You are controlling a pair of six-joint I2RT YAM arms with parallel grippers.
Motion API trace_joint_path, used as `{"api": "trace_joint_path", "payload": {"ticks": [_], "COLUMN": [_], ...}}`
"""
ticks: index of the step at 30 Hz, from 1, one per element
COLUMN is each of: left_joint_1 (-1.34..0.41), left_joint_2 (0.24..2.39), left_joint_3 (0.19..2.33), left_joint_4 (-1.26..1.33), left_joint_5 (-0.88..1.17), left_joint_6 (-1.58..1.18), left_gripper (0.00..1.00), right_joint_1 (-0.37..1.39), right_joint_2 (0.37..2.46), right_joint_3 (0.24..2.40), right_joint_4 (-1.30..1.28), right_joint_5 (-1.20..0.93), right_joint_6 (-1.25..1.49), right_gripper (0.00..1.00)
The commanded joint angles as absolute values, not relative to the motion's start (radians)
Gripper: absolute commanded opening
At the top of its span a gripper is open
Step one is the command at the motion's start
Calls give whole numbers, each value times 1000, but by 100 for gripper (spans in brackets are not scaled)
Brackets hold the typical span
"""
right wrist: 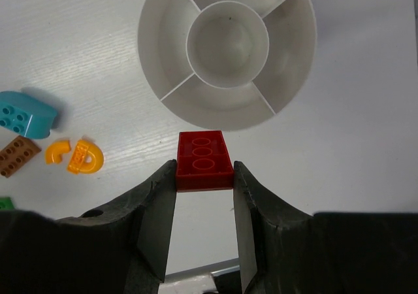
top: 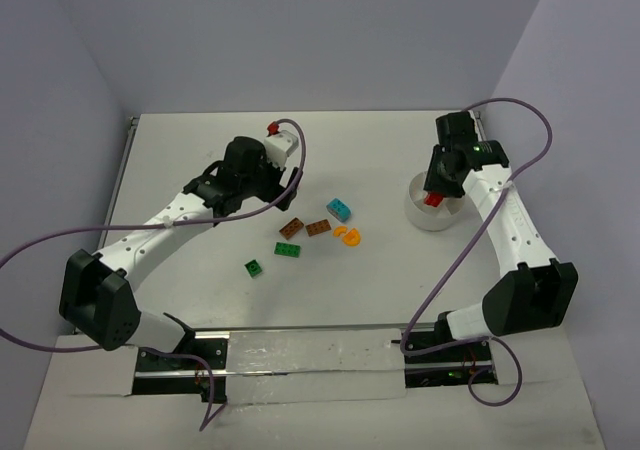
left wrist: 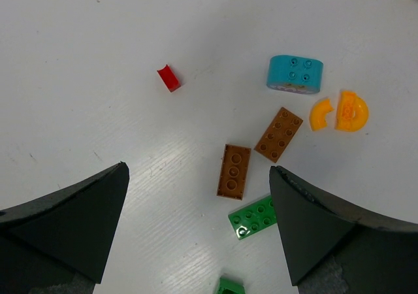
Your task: Sort the legos into containers by color
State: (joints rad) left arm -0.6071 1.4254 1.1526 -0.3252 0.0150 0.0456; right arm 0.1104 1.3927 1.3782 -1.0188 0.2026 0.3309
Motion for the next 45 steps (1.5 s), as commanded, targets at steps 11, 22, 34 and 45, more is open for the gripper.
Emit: {"api": "trace_joint_path", "payload": {"ticks": [11,22,34,45], "left_joint_1": [-598,-583,-527,-463], "left_joint_2": [1469,1499,1569,1625], "left_joint_3": [1194,1201,1232,1268], "left_joint_4": [-263,-250,-258,-270], "left_joint_5": [-43,-32,16,122], "left_joint_6": [34,48,32,17], "left_gripper": [99,99,99,95], "right_joint_1": [91,91,91,89], "right_joint_2": [1488,1528,1559,1508], "right_joint_3": [1430,1430,1427,1454], "right_joint_4": [-1004,-979,-959,-979], "right_joint_5": [210,225,235,152], "right_joint_6": [365,373,368,316], "right_gripper": [0,10,60,86]}}
